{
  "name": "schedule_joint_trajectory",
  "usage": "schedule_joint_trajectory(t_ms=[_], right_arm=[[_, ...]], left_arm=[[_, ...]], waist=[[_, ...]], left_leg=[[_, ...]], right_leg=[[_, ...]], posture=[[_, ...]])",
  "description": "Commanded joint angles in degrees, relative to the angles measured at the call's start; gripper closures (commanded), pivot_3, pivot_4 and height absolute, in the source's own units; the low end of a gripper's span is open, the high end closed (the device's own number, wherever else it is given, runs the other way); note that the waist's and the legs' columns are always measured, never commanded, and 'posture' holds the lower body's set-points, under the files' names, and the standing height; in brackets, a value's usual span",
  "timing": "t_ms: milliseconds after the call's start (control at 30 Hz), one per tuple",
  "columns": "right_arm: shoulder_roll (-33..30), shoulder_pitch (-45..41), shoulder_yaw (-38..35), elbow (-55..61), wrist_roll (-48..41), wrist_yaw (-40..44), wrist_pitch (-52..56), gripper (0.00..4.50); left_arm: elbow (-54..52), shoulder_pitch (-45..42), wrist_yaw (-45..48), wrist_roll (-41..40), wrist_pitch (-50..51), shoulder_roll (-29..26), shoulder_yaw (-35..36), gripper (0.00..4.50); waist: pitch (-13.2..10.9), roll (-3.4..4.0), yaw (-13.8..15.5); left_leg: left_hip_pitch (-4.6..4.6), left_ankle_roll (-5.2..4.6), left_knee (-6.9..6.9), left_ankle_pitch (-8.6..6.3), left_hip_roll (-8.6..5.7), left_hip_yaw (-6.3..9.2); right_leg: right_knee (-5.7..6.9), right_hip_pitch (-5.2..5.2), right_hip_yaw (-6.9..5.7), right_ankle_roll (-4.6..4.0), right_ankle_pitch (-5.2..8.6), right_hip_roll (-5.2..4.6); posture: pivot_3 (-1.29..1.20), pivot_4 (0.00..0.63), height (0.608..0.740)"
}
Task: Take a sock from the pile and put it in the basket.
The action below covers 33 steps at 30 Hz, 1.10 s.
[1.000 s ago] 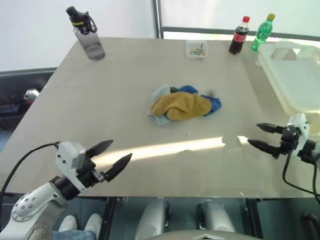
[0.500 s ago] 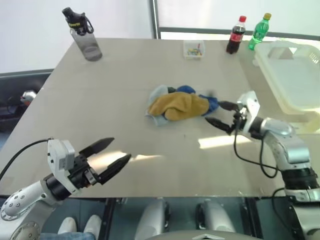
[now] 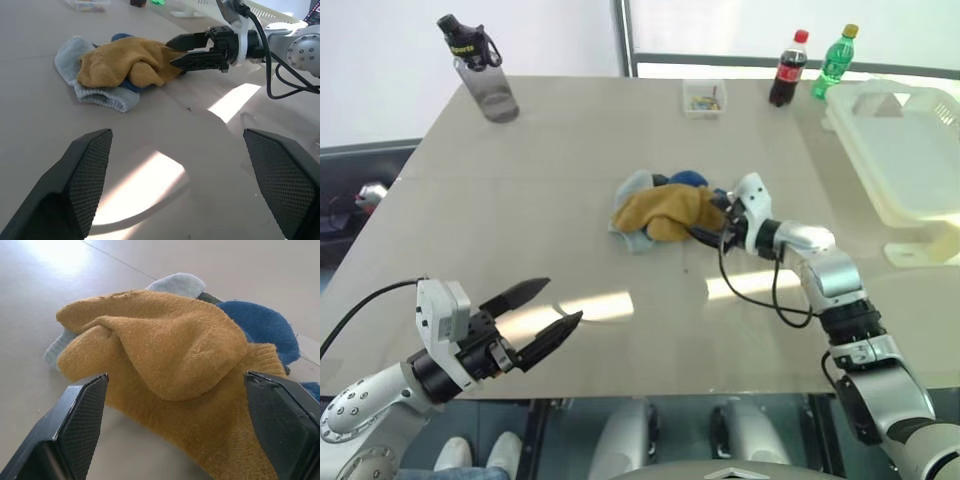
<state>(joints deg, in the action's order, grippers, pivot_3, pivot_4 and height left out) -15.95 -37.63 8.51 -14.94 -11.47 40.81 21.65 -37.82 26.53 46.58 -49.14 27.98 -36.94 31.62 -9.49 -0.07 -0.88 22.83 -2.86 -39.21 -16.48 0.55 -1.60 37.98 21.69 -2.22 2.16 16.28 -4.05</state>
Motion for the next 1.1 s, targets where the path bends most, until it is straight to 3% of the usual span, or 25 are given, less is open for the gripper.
schedule_joint_trajectory(t_ms=[33, 100, 133, 200, 233, 300, 433, 467, 1100], right_arm=[[1.4, -2.57, -0.39, -1.5, 0.91, -1.79, 0.02, 0.04], [2.18, -3.22, -0.76, -2.54, 0.77, -2.0, 0.1, 0.04], [2.55, -3.44, -0.99, -2.7, 0.44, -1.84, 0.27, 0.54], [3.07, -3.65, -1.25, -2.46, -0.11, -1.43, 0.6, 1.13], [3.36, -3.79, -1.31, -2.42, -0.26, -1.49, 0.93, 1.77], [4.05, -4.28, -1.41, -2.95, -0.17, -1.9, 1.46, 2.36], [5.14, -5.19, -1.75, -3.75, -0.25, -2.43, 2.19, 4.26], [5.33, -5.34, -1.85, -3.78, -0.34, -2.52, 2.41, 4.45], [4.51, -4.75, -2.15, -2.56, 0.09, -3.49, 3.01, 4.45]], left_arm=[[-2.79, 0.44, -0.7, -0.89, -0.33, -0.43, 1.09, 0.0], [-2.94, 0.51, -0.97, -0.94, -0.36, -0.42, 1.06, 0.0], [-3.0, 0.55, -1.07, -0.97, -0.36, -0.41, 1.05, 0.0], [-3.09, 0.67, -1.2, -0.95, -0.35, -0.42, 1.04, 0.0], [-3.12, 0.73, -1.24, -0.91, -0.34, -0.42, 1.02, 0.0], [-3.22, 0.8, -1.38, -0.88, -0.35, -0.41, 0.95, 0.0], [-3.35, 0.87, -1.63, -0.92, -0.39, -0.47, 0.83, 0.0], [-3.36, 0.88, -1.66, -0.91, -0.38, -0.5, 0.82, 0.0], [-2.72, 0.24, -1.65, -0.51, -0.53, -0.59, 0.06, 0.0]], waist=[[0.0, 0.0, -0.12], [0.0, 0.0, -0.15], [0.0, 0.0, -0.15], [0.0, 0.01, -0.15], [0.0, 0.01, -0.15], [0.0, 0.01, -0.16], [-0.01, 0.01, -0.25], [-0.01, 0.02, -0.28], [-0.02, 0.03, -0.37]], left_leg=[[0.0, 0.0, 0.0, 0.0, 0.0, 0.0], [-0.01, 0.01, 0.0, 0.0, 0.0, 0.0], [-0.01, 0.01, 0.01, 0.0, 0.0, 0.0], [-0.01, 0.01, 0.01, 0.0, 0.0, 0.0], [-0.01, 0.01, 0.03, 0.0, 0.0, 0.0], [-0.01, 0.01, 0.04, 0.0, 0.0, 0.0], [-0.01, 0.01, 0.04, 0.0, 0.0, 0.0], [-0.01, 0.01, 0.04, 0.0, 0.0, 0.0], [-0.01, 0.02, 0.11, -0.01, 0.0, 0.0]], right_leg=[[0.01, 0.0, 0.0, 0.0, 0.0, 0.0], [0.03, 0.01, 0.0, 0.0, 0.0, 0.0], [0.03, 0.01, 0.0, 0.0, 0.0, 0.0], [0.02, 0.01, 0.0, -0.01, 0.0, 0.0], [0.0, 0.01, 0.01, -0.01, 0.0, 0.0], [0.0, 0.01, 0.01, 0.0, 0.0, 0.0], [0.02, 0.02, 0.01, -0.01, 0.0, 0.0], [0.02, 0.02, 0.0, -0.01, 0.0, 0.0], [-0.03, 0.03, 0.01, -0.01, 0.0, -0.04]], posture=[[0.0, 0.15, 0.74], [0.0, 0.15, 0.74], [0.0, 0.15, 0.74], [0.0, 0.15, 0.74], [0.0, 0.15, 0.74], [0.0, 0.15, 0.74], [0.0, 0.15, 0.74], [0.0, 0.15, 0.74], [0.0, 0.15, 0.74]])
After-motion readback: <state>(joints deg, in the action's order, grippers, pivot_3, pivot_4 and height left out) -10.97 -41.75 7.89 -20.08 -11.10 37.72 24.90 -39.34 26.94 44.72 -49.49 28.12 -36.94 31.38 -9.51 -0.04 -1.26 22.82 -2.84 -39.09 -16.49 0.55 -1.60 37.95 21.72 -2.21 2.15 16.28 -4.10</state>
